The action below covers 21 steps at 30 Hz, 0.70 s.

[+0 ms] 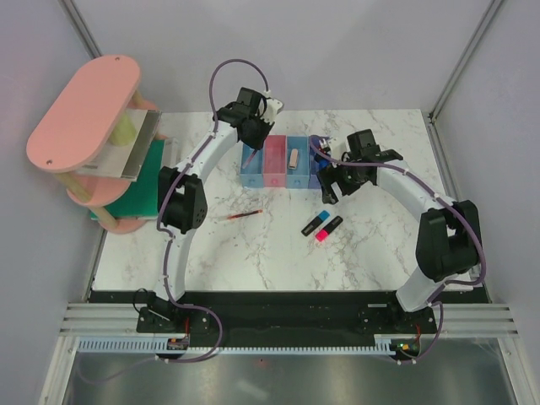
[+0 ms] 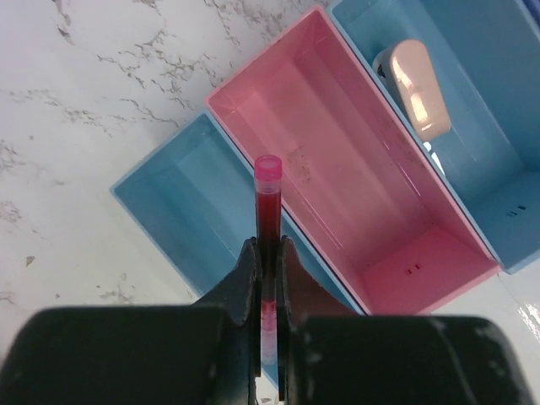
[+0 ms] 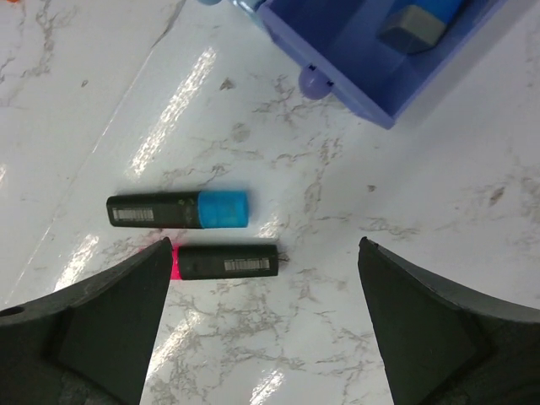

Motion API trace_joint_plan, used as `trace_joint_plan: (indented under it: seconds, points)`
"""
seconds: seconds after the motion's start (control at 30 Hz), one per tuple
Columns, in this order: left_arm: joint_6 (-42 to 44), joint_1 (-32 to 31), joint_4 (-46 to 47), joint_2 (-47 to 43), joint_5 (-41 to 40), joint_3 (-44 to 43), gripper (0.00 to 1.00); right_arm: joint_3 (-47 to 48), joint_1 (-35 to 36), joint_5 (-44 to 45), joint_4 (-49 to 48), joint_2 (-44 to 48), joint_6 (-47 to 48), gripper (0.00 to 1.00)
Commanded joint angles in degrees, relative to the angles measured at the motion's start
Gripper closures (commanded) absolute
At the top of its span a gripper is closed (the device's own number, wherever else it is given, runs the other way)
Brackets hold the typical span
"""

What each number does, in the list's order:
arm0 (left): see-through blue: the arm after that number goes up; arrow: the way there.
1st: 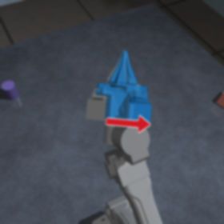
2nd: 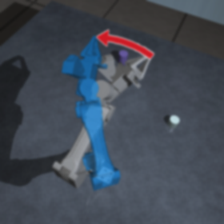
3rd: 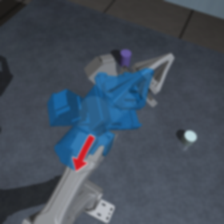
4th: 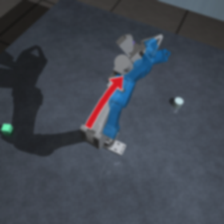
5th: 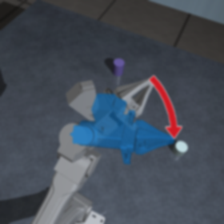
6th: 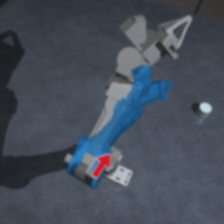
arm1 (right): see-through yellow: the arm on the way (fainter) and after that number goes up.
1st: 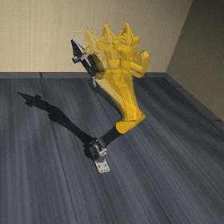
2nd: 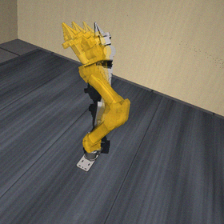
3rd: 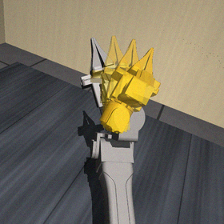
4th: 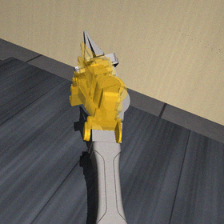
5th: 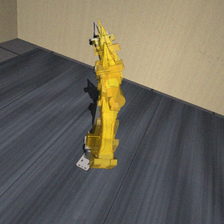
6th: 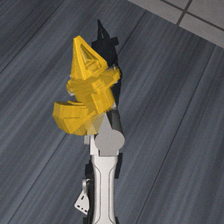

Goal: Sort the stationery into containers
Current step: Place the pen in the storage box.

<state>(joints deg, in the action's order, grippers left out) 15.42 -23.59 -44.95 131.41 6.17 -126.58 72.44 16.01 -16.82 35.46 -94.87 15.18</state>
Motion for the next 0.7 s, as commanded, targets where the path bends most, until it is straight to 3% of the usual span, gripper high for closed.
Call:
trace_joint_plan:
  seconds: [0.0, 0.33, 0.47, 0.53, 0.67]
  points:
    - [-1.8, 0.0, 1.8, 0.4, 0.8, -0.9, 0.98, 1.5, 0.2, -6.8, 4.3, -1.5, 1.7, 0.02]
    - [-1.2, 0.3, 3.3, 3.8, -0.9, -0.9, 0.98, 1.4, 3.9, -6.6, 8.3, -2.9, 14.8, 0.04]
    - [-1.0, 0.7, 3.6, 4.8, -1.2, -0.9, 0.93, 1.8, 6.3, -5.8, 8.7, -2.6, 18.4, 0.03]
    - [-0.8, 0.8, 3.6, 5.1, -1.4, -0.9, 0.84, 2.6, 7.0, -5.1, 9.1, -2.9, 20.5, 0.03]
    - [-0.7, 1.5, 3.6, 5.1, -1.5, -0.2, 0.55, 3.8, 8.9, -3.3, 9.6, -3.3, 23.9, 0.03]
